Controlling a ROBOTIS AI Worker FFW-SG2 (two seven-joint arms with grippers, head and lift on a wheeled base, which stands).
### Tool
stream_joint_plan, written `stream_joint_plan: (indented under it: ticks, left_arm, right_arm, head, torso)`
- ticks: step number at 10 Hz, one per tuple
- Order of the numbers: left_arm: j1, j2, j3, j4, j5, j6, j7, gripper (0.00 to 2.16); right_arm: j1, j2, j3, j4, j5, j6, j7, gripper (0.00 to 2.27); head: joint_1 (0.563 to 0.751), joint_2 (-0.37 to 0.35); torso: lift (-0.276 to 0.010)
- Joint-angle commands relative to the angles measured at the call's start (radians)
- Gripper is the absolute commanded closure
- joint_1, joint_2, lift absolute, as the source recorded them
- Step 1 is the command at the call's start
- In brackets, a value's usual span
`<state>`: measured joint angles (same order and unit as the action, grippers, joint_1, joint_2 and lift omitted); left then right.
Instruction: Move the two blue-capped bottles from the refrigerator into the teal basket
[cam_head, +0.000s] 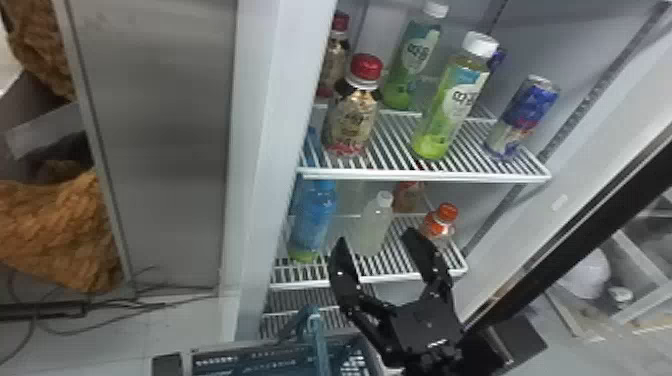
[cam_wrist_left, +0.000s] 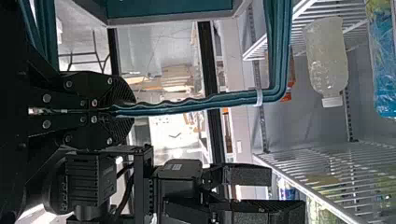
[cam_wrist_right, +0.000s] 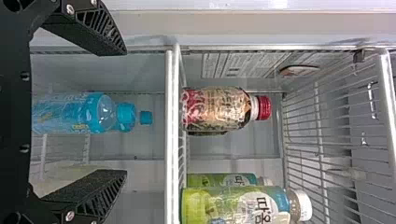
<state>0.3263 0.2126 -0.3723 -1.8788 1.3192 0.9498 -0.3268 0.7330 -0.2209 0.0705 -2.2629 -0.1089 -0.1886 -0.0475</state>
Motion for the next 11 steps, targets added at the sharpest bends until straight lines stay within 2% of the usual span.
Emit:
stream_joint_plan:
  ticks: [1, 6, 11]
  left_arm:
    - [-0.002, 0.001, -0.002, 0.0, 0.0, 0.0, 0.0, 1.12]
    - [-0.002, 0.002, 0.0, 0.0, 0.002, 0.0, 0.0, 1.12]
    - [0.0, 0.002, 0.003, 0.0, 0.002, 0.0, 0.0, 1.12]
  right_arm:
    - [-0.002, 0.0, 0.0, 0.006, 0.001, -0.008, 0.0, 0.11]
    - [-0.031, 0.0, 0.002, 0.065, 0.006, -0.01, 0.023, 0.11]
    - [-0.102, 0.005, 0.002, 0.171, 0.031, -0.025, 0.044, 0.11]
  head:
    - [0.695, -0.35]
    - [0.695, -0.35]
    - [0.695, -0.35]
  torso:
    - [-0.156]
    - [-0.156]
    - [-0.156]
